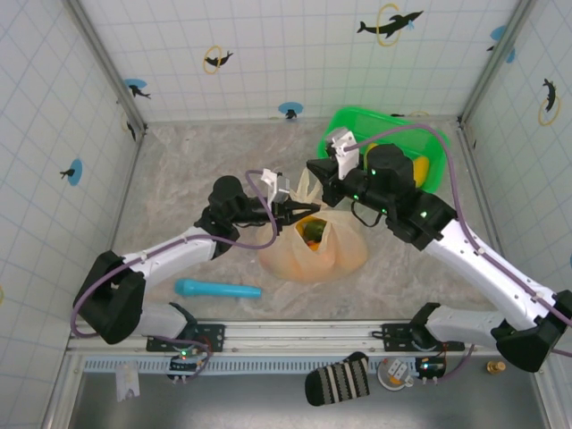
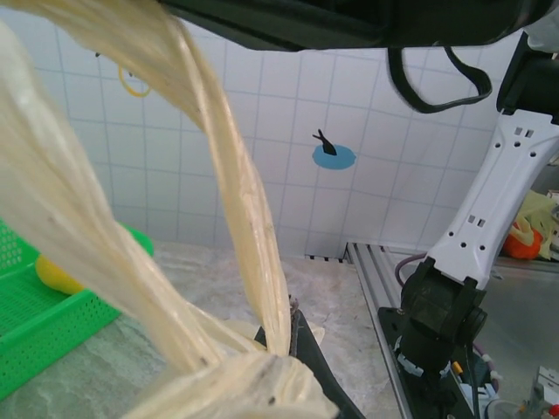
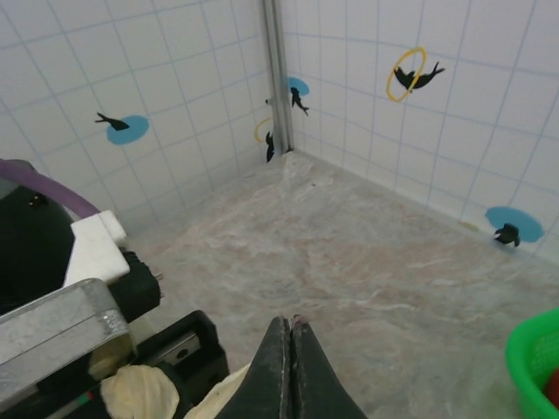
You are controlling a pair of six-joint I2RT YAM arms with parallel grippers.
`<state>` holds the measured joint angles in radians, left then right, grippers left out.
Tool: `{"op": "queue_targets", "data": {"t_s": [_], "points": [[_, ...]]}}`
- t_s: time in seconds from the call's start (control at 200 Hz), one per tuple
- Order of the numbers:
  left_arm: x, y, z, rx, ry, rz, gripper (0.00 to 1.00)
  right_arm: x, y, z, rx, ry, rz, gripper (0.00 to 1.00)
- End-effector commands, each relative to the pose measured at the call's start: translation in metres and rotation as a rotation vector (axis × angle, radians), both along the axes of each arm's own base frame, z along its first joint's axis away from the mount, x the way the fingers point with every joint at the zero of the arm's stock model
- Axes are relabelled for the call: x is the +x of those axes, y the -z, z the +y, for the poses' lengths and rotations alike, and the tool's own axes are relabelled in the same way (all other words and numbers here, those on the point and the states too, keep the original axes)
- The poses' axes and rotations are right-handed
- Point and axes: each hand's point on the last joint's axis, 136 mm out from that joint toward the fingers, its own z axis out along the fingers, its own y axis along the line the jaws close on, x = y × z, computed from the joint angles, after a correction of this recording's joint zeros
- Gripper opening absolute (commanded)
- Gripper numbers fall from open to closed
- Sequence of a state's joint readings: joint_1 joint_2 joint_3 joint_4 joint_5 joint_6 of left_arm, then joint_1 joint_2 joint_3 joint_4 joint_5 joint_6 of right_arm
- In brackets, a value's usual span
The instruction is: Place the fake fruits into the plastic bag and tie a complex knot
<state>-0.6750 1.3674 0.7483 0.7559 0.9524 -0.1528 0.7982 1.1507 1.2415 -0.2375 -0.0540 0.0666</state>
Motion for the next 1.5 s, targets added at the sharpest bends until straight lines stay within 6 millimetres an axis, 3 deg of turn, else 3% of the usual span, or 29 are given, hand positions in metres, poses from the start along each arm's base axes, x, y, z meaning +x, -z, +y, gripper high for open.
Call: {"op": "queue_targets", "data": {"t_s": [0.0,0.125,0.275,0.575,0.701,0.806,0.901,1.016,1.231,1.496], "points": [[0.004,-0.003,0.001,0.004,-0.022,-0.027,0.00,-0.012,-0.045,-0.012,0.095,-0.003,-0.062,0.00],[0.013,-0.003,0.003,0.007,-0.050,-0.008,0.00,-0.024,-0.055,-0.022,0.143,-0.010,-0.071,0.00],[0.014,-0.005,0.005,0.001,-0.060,-0.011,0.05,-0.031,-0.046,-0.035,0.148,0.021,-0.077,0.00],[0.021,-0.002,0.006,0.011,-0.087,-0.001,0.06,-0.057,-0.036,-0.029,0.194,-0.074,-0.044,0.00],[0.027,-0.002,0.007,0.012,-0.112,0.012,0.06,-0.077,-0.020,-0.025,0.182,-0.132,-0.015,0.00],[0.029,-0.002,0.007,0.011,-0.121,0.020,0.06,-0.086,0.006,-0.028,0.144,-0.133,0.011,0.00],[0.028,-0.003,0.008,0.008,-0.110,0.020,0.10,-0.081,0.017,-0.036,0.123,-0.080,0.010,0.00],[0.023,-0.003,0.007,0.006,-0.083,0.020,0.24,-0.073,0.011,-0.044,0.134,-0.018,-0.031,0.00],[0.020,-0.004,0.008,-0.002,-0.064,0.025,0.31,-0.071,0.015,-0.037,0.143,-0.032,-0.029,0.00],[0.015,-0.014,0.015,-0.043,-0.044,0.020,0.49,-0.063,0.025,-0.045,0.134,0.028,-0.041,0.00]]}}
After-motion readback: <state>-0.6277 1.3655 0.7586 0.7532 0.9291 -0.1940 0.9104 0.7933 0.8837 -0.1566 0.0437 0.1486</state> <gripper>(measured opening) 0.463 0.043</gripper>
